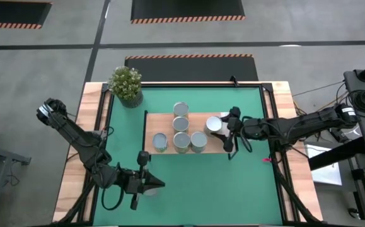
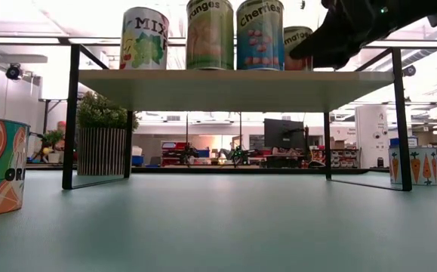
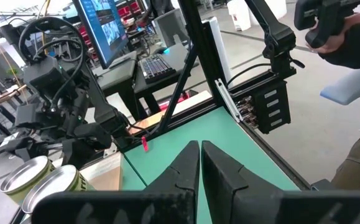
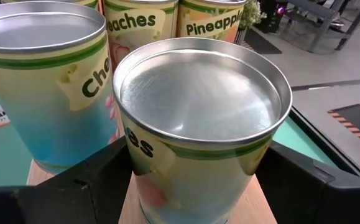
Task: Pick and place cans onto a shelf
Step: Put the canned of tomatoes on the shelf
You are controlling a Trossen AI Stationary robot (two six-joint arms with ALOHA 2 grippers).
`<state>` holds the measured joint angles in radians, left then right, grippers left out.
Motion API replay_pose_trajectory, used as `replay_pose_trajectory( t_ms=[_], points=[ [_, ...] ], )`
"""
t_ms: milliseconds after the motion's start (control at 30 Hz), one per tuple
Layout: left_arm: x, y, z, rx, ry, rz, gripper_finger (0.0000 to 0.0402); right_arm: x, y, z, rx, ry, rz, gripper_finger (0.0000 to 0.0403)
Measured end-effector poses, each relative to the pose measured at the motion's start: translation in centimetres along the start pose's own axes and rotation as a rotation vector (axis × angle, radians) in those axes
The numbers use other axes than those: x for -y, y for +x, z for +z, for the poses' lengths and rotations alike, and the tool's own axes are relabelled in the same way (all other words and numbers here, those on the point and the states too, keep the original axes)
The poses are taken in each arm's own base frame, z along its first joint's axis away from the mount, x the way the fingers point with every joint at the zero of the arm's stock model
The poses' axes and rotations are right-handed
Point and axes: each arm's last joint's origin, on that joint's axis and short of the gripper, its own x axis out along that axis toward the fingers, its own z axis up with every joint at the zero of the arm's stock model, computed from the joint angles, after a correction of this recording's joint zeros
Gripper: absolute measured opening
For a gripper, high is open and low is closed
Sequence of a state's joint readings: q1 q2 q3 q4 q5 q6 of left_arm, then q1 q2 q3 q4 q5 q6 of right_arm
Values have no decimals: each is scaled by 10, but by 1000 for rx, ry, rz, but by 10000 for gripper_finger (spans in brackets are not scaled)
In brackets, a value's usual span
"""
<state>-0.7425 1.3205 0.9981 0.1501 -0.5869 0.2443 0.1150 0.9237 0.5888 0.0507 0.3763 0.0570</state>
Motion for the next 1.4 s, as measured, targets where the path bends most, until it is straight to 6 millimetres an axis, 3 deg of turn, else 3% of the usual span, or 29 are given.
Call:
replay_pose_trajectory(
  t_ms=[400, 767, 1100, 1400],
  points=[
    [0, 0, 1, 3, -2, 1, 0, 1, -2, 0, 0, 10, 2, 359],
    [0, 0, 2, 13, -8, 3, 0, 4, -13, 20, -21, 19, 1, 350],
    [0, 0, 2, 13, -8, 3, 0, 9, -30, 57, -87, 14, -5, 328],
    [0, 0, 2, 13, -8, 3, 0, 18, -55, 74, -290, 91, -44, 324]
  ],
)
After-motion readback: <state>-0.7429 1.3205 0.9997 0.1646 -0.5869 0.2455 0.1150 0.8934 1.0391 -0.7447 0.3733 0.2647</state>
